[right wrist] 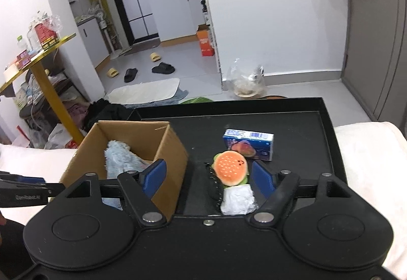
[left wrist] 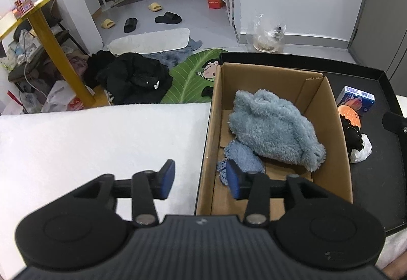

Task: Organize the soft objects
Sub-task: 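Move the right gripper back to the tray and grasp the white wrapped item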

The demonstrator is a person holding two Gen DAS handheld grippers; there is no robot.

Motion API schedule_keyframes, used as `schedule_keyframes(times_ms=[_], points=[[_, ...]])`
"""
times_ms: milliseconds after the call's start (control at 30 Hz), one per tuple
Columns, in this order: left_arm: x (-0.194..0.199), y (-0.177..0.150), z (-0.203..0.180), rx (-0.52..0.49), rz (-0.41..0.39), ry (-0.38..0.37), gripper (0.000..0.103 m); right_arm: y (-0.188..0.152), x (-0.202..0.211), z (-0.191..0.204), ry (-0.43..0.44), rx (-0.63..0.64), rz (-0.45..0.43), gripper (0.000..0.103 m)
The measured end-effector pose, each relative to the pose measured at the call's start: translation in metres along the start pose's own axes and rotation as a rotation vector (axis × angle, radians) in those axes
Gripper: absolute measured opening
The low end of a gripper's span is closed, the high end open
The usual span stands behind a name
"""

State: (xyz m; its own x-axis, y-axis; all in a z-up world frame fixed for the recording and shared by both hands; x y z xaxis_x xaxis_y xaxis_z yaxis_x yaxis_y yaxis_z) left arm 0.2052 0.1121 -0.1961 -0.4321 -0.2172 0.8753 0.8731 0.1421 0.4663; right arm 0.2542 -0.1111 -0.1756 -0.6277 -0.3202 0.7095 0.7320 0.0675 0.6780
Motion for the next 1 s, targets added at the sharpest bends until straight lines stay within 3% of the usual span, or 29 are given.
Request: schedule_keyframes(times_ms=[233,367,567,867,1000], points=[[0.003,0.003,-0.007,-0.030,-0.007,0.041,0.058,-0.009,-0.006,-0.013,0.033,-0.061,0.002,0.074],[0.004,0.007,-0.012,-0.051,-0.017,0.066,0.067,-0.019,-0.011,-0.022,0.024,-0.084,0.017,0.080],[-0.005,0.007,-0.016,-0.076,0.004,0.079,0.069,-0.031,-0.028,-0.030,0.011,-0.123,0.051,0.079],[-0.018,0.009,-0.011,-0.039,0.045,0.071,0.069,-0.036,-0.041,-0.047,-0.024,-0.180,0.048,0.053],[-0.020,0.008,-0.011,-0.042,0.052,0.068,0.069,-0.037,-0.046,-0.060,-0.081,-0.210,0.046,0.047]])
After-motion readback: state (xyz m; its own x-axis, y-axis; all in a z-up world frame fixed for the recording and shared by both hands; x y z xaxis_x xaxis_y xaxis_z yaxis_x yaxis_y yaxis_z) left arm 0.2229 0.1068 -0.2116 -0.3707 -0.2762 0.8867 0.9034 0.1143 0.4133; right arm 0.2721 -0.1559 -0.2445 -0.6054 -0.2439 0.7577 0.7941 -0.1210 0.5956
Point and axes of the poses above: each gripper's, at about its wrist camera, not at the fingertips, and x roughly against the way its jaws point, z to its left, y to its top, the point moved 7 cm from there along -x, roughly the way its jaws point, and after that the axes turned 6 degrees about z, right-handed, at the moved point
